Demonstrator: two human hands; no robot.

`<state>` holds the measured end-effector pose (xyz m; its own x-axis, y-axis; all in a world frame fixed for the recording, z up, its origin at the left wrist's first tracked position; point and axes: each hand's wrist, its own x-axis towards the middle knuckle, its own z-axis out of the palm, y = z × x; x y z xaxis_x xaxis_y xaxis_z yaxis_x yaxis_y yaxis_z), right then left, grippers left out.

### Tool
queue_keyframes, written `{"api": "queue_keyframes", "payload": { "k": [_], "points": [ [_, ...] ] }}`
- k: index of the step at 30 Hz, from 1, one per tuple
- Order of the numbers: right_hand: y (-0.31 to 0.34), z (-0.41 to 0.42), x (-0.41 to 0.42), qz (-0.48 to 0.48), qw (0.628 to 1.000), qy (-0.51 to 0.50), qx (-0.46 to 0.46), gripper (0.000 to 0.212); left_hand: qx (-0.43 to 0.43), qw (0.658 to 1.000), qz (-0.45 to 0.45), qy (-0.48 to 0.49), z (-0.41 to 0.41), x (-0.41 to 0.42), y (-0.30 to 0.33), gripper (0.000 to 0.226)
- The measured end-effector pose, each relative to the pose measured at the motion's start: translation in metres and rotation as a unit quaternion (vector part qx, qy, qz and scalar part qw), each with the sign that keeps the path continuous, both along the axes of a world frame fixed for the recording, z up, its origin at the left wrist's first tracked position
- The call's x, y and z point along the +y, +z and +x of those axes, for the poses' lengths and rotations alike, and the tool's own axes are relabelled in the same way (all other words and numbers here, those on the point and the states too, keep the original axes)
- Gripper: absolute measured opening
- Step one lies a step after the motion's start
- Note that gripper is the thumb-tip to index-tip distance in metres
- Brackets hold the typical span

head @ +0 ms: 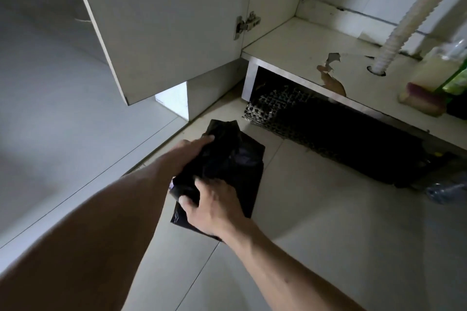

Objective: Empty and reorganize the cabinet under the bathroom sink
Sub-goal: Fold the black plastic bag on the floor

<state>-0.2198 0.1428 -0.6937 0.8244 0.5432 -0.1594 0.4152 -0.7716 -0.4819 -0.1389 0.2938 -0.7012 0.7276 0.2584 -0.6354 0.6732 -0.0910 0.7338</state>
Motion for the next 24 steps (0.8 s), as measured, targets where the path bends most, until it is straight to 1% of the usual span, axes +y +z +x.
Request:
{"api": "queue_keyframes", "payload": {
  "k": [1, 2, 3, 5, 6, 7, 8, 9, 10, 11, 12, 14, 15, 20, 22, 23, 24],
  "points": [
    [-0.017, -0.007, 0.0, -0.031, 0.998, 0.03, -0.038, 0.058, 0.002, 0.993, 0.116, -0.031, -0.002, 0.0, -0.007, 0.059],
    [-0.031, -0.012, -0.002, -0.054, 0.995, 0.052, -0.06, 0.061, -0.01, 0.975, 0.217, -0.044, -0.004, -0.004, -0.012, 0.051],
    [-0.043, -0.015, -0.004, -0.07, 0.992, 0.07, -0.075, 0.065, -0.036, 0.955, 0.291, -0.038, -0.003, -0.006, -0.018, 0.046],
    [-0.059, -0.014, -0.011, -0.094, 0.982, 0.109, -0.125, 0.07, -0.129, 0.937, 0.321, 0.056, -0.001, -0.013, -0.017, 0.045],
    [-0.064, -0.012, -0.014, -0.105, 0.976, 0.125, -0.148, 0.071, -0.18, 0.917, 0.346, 0.086, 0.001, -0.016, -0.016, 0.047],
    [-0.067, -0.01, -0.017, -0.108, 0.971, 0.138, -0.165, 0.071, -0.226, 0.889, 0.394, 0.066, 0.005, -0.018, -0.016, 0.051],
    [-0.07, -0.008, -0.02, -0.108, 0.967, 0.148, -0.176, 0.071, -0.252, 0.858, 0.448, -0.004, 0.009, -0.021, -0.017, 0.058],
    [-0.074, -0.006, -0.022, -0.109, 0.965, 0.157, -0.181, 0.071, -0.257, 0.834, 0.479, -0.094, 0.014, -0.024, -0.023, 0.063],
    [-0.076, -0.004, -0.026, -0.11, 0.963, 0.165, -0.183, 0.071, -0.238, 0.824, 0.482, -0.179, 0.018, -0.026, -0.029, 0.065],
    [-0.08, -0.003, -0.03, -0.112, 0.962, 0.171, -0.181, 0.07, -0.204, 0.822, 0.476, -0.237, 0.022, -0.028, -0.04, 0.065],
    [-0.085, -0.003, -0.033, -0.112, 0.963, 0.174, -0.173, 0.069, -0.159, 0.83, 0.464, -0.266, 0.024, -0.029, -0.054, 0.063],
    [-0.093, -0.004, -0.04, -0.111, 0.963, 0.181, -0.166, 0.067, -0.078, 0.859, 0.429, -0.27, 0.022, -0.03, -0.079, 0.062],
    [-0.098, -0.005, -0.043, -0.111, 0.963, 0.184, -0.164, 0.067, -0.058, 0.865, 0.422, -0.265, 0.021, -0.031, -0.088, 0.061],
    [-0.113, -0.006, -0.047, -0.103, 0.966, 0.182, -0.155, 0.07, -0.051, 0.865, 0.428, -0.258, 0.02, -0.033, -0.103, 0.059],
    [-0.114, -0.007, -0.045, -0.096, 0.971, 0.173, -0.134, 0.07, -0.043, 0.864, 0.423, -0.269, 0.021, -0.034, -0.104, 0.058],
    [-0.113, -0.007, -0.044, -0.085, 0.974, 0.173, -0.119, 0.07, -0.045, 0.867, 0.413, -0.273, 0.022, -0.033, -0.104, 0.058],
    [-0.109, -0.007, -0.044, -0.067, 0.977, 0.173, -0.105, 0.069, -0.056, 0.878, 0.392, -0.268, 0.023, -0.03, -0.102, 0.056]
  ]
}}
